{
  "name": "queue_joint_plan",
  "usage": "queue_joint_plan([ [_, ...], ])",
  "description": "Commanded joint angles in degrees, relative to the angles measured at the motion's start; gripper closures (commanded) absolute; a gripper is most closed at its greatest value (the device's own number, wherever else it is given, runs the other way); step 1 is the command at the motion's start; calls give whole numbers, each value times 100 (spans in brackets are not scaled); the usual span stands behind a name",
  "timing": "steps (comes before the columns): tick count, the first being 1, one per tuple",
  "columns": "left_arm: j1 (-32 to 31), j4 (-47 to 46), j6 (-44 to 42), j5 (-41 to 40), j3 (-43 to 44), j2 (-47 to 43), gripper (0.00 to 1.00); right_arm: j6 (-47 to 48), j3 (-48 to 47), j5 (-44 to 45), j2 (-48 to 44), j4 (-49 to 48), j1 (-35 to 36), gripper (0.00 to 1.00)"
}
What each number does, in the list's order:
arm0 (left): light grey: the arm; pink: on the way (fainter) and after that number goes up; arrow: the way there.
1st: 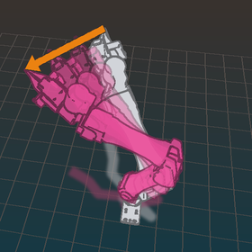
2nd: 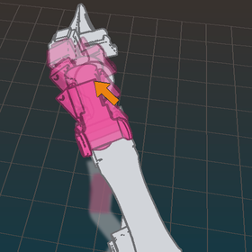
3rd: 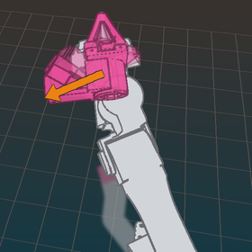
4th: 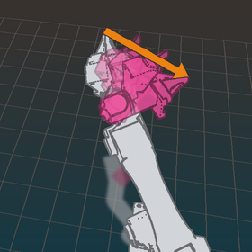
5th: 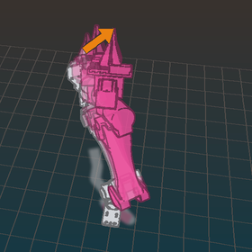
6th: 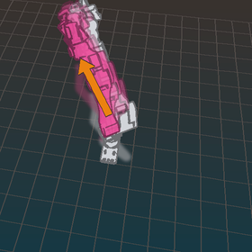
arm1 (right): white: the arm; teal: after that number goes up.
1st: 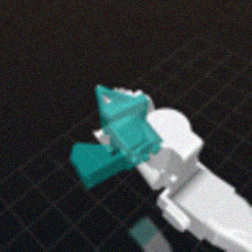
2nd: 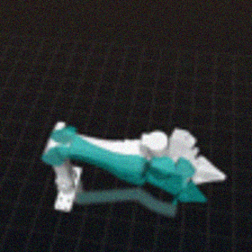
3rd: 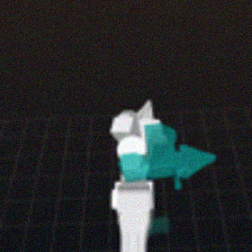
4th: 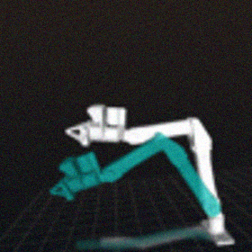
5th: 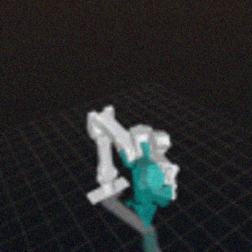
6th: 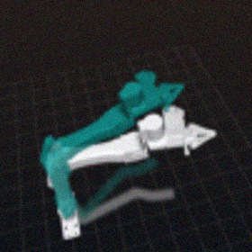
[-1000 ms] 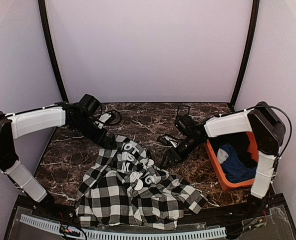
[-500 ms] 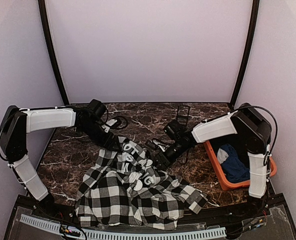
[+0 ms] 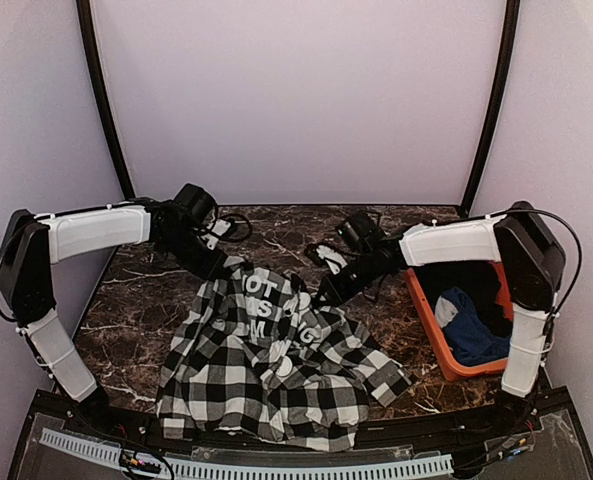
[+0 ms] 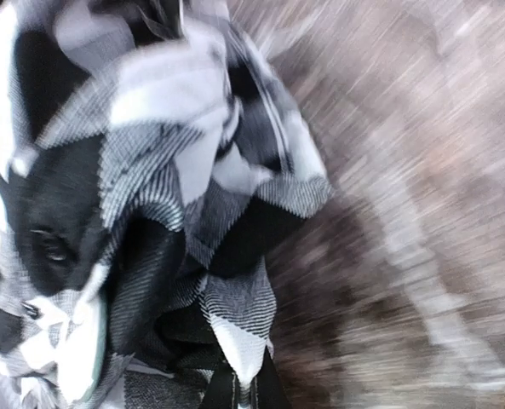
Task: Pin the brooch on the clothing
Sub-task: Flatten out the clothing with brooches at the center of the board.
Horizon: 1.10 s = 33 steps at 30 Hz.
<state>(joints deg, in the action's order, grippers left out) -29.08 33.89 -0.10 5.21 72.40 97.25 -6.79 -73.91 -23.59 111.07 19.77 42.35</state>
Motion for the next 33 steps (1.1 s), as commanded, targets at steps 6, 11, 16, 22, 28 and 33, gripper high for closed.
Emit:
queue_joint_plan([
  [6, 302, -28, -728, -2299, 944, -64, 99, 538, -944, 3942, -265, 79, -47, 100],
  [11, 748, -130, -781, -2671, 1053, 222, 99, 488, -1105, 4993, -14, 10, -43, 100],
  [16, 993, -385, -865, -2826, 1409, 792, 99, 638, -1623, 5483, 463, -112, -62, 100],
  [22, 1079, -364, -1024, -2834, 2267, 1711, 99, 948, -2842, 5892, 1318, -300, -121, 100],
  [28, 1262, -646, -962, -3066, 2636, 2189, 96, 1202, -3896, 6121, 2153, -559, -167, 99],
  [33, 1381, -303, -658, -3233, 2929, 2384, 6, 937, -4718, 5924, 2503, 460, -125, 53],
])
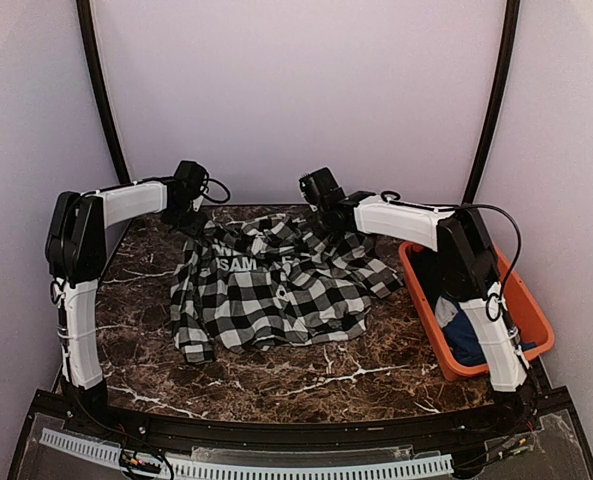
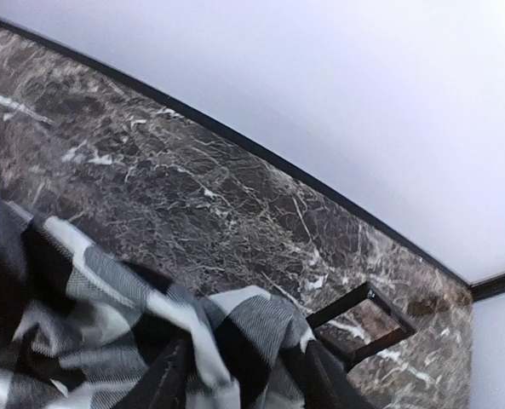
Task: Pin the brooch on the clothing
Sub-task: Flatten out the clothing with brooches at the center of the board.
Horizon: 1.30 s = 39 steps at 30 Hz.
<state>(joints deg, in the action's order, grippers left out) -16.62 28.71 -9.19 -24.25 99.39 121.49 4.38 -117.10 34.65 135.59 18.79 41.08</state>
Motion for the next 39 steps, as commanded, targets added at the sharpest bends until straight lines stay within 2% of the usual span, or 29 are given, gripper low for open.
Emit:
queue_joint_plan([
  [1, 155, 236, 352, -280, 223, -79, 4, -263, -325, -26, -49, 707, 25, 48],
  [5, 234, 463, 728, 139, 71, -643, 1, -589, 533, -702, -918, 1114, 165, 43],
  [7, 233, 536, 868, 592, -214, -1151, 1, -739, 1214, -1306, -1568, 1202, 312, 43],
  [9, 140, 514, 1137, 1464, -721, -1796, 1, -815, 2082, -1900, -2234, 1203, 473, 42],
  [11, -273, 390, 1150, 1987, -1415, -2433, 1, -879, 2793, -2338, -2892, 1164, 615, 42],
  [14, -1287, 478, 1085, 1875, -2345, -2921, 1, -1070, 3765, -2824, -3447, 910, 681, 42],
  [15, -1438, 504, 1152, 1927, -2517, -2998, 1, -1093, 4019, -2949, -3549, 795, 685, 42],
  [18, -2029, 405, 1442, 2066, -3214, -2974, 1, -1200, 4493, -2996, -3608, 660, 699, 42],
  [21, -2384, 312, 1610, 2027, -3522, -2794, 2, -1334, 4727, -3121, -3451, 640, 700, 42],
  [31, -3286, 590, 1664, 1566, -3528, -1921, 3, -1707, 4993, -3443, -2840, 833, 691, 44],
  [33, -3321, 646, 1627, 1699, -3637, -1837, 10, -1730, 5092, -3777, -2801, 869, 696, 50],
  [34, -3326, 645, 1580, 1870, -3686, -1815, 21, -1742, 5152, -3898, -2803, 901, 698, 54],
  [36, -3329, 700, 1493, 2089, -3829, -1834, 37, -1754, 5263, -4163, -2845, 995, 703, 66],
  [39, -3325, 875, 1263, 2327, -4014, -1909, 53, -1757, 5443, -4432, -2993, 1142, 758, 80],
])
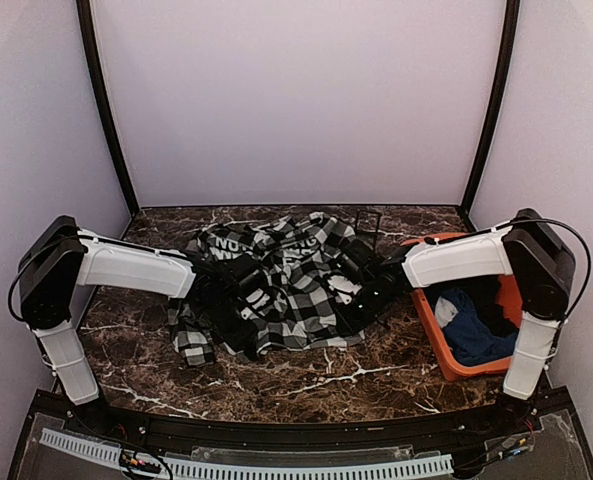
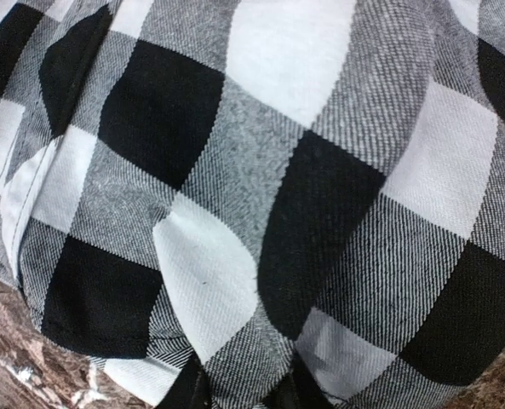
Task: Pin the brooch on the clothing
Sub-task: Flatten out the clothing with brooches at the center of the board.
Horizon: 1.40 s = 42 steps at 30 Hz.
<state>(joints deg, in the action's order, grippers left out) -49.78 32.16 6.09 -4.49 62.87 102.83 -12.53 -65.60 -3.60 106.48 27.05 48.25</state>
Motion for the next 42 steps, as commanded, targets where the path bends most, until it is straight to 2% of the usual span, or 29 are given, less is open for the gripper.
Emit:
queue_joint_plan([
  [1, -7, 647, -314, 411, -384, -51, 58, -60, 343, -656, -128, 403, 75, 81],
  [4, -13, 958, -550, 731, -488, -183, 70, -73, 448, -677, -273, 650, 274, 82],
  [8, -3, 1424, -904, 1345, -480, -469, 73, -138, 545, -658, -464, 1027, 602, 81],
  [13, -31, 2036, -963, 1385, -330, -525, 76, -289, 706, -707, -797, 1689, 959, 79],
  [16, -52, 2209, -868, 1525, -249, -536, 86, -438, 767, -769, -1101, 2168, 1127, 79],
  [17, -46, 2252, -843, 1510, -177, -476, 95, -473, 766, -782, -1212, 2330, 1174, 79],
  [20, -46, 2537, -876, 1471, 58, -351, 98, -531, 654, -925, -1615, 2682, 1206, 74],
  [22, -44, 2712, -919, 1515, 227, -397, 95, -511, 370, -973, -1906, 2729, 1202, 67],
  [23, -44, 2810, -904, 1518, 292, -532, 89, -485, 175, -1001, -2025, 2707, 1191, 62],
  [24, -46, 2860, -879, 1496, 444, -617, 76, -458, -74, -997, -2127, 2668, 1168, 58],
  [25, -44, 2959, -821, 1502, 550, -789, 40, -416, -339, -965, -2146, 2603, 1117, 54],
  [27, -22, 2954, -688, 1553, 897, -1089, 7, -282, -887, -857, -2054, 2351, 889, 50],
  [29, 104, 2646, -554, 1784, 1167, -1368, 2, -139, -1367, -716, -1761, 2057, 571, 49],
  [31, 458, 2292, -356, 1896, 1445, -1464, 1, -40, -1887, -375, -1346, 1775, 220, 49],
  [36, 1863, 1517, -28, 1255, 2212, -1056, 1, 409, -3367, -76, -31, 1459, -470, 47],
  [39, 2386, 1216, -292, 1369, 2780, -418, 1, 895, -4750, -161, 934, 1862, -781, 35],
  [42, 2847, 1342, -636, 1701, 3671, 577, 1, 1133, -6070, -494, 1867, 2291, -1079, 25],
])
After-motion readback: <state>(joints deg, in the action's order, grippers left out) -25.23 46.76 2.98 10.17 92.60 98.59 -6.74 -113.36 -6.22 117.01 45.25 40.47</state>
